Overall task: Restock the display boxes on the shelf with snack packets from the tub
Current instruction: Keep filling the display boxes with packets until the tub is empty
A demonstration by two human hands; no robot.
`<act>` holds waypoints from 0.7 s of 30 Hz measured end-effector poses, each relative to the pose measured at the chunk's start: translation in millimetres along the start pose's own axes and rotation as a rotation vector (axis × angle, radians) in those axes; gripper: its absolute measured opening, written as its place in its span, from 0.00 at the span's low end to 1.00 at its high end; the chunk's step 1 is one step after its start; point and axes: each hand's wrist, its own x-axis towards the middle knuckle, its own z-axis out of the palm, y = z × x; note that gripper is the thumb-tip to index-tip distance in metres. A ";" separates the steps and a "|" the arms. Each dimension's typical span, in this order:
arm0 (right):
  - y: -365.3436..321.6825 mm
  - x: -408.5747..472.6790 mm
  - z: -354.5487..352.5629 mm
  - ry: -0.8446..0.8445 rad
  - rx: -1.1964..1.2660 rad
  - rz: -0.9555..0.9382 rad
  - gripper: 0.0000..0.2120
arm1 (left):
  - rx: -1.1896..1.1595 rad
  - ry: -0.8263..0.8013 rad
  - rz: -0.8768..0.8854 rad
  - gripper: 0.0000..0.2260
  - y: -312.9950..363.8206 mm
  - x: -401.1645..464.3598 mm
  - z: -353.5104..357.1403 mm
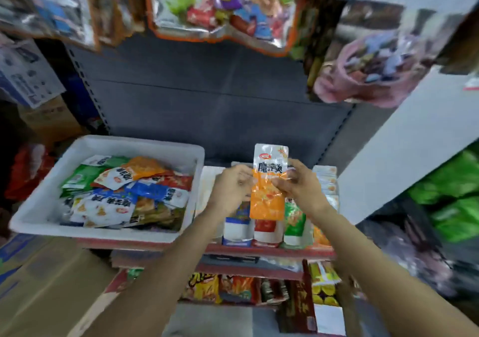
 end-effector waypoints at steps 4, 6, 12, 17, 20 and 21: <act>18.4 -14.4 -70.3 0.031 -0.027 0.029 0.12 | 0.104 -0.016 0.118 0.17 20.9 4.3 69.7; 27.1 -18.0 -94.9 0.050 -0.059 0.062 0.13 | 0.144 -0.017 0.179 0.27 30.8 7.0 95.7; 55.8 -23.4 -135.4 0.155 -0.219 0.057 0.26 | 0.276 -0.089 0.228 0.29 43.0 19.2 149.7; 77.2 -22.1 -137.2 0.162 -0.398 -0.006 0.43 | 0.523 -0.104 0.280 0.21 29.9 32.6 174.0; 92.1 -17.7 -137.0 0.117 -0.463 -0.035 0.37 | 0.587 -0.110 0.267 0.14 23.9 37.5 180.0; 96.0 -16.7 -137.4 0.103 -0.495 -0.025 0.35 | 0.611 -0.115 0.269 0.11 22.3 37.8 180.6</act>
